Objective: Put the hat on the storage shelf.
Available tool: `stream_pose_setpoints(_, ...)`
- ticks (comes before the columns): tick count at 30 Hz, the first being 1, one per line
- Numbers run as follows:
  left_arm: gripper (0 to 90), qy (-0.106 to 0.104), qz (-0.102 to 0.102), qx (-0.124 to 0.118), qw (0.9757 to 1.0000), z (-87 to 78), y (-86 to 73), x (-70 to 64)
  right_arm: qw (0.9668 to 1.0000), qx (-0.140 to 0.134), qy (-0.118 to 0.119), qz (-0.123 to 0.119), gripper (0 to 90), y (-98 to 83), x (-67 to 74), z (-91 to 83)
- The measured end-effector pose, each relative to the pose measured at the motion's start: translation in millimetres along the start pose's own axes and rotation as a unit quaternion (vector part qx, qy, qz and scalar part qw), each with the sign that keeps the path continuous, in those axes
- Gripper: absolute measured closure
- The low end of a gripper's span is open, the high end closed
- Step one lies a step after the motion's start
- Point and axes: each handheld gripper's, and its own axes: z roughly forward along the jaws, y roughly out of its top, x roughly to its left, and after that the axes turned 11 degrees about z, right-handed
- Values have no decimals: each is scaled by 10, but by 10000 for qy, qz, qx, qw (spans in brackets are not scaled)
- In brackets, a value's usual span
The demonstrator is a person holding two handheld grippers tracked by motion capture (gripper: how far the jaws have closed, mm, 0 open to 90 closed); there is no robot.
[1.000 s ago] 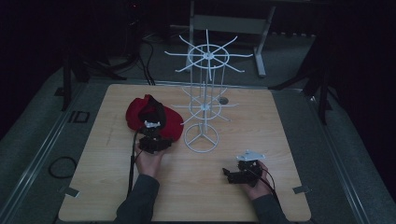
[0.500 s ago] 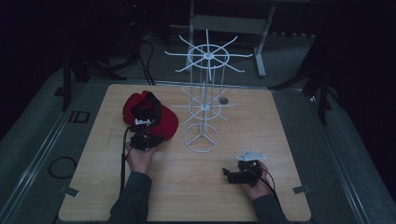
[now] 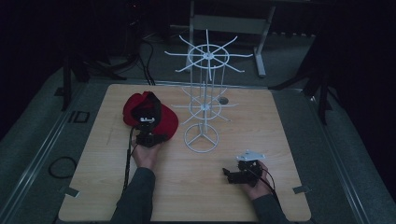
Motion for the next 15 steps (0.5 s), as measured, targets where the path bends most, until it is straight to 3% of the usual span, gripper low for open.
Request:
stream_pose_setpoints(7,681,61,244,-93,9996,-76,-12,57,10000,-1,1,2,126,0,0,0)
stream_pose_setpoints(15,847,-17,538,-426,9976,-156,-77,109,10000,0,0,1,126,0,0,0)
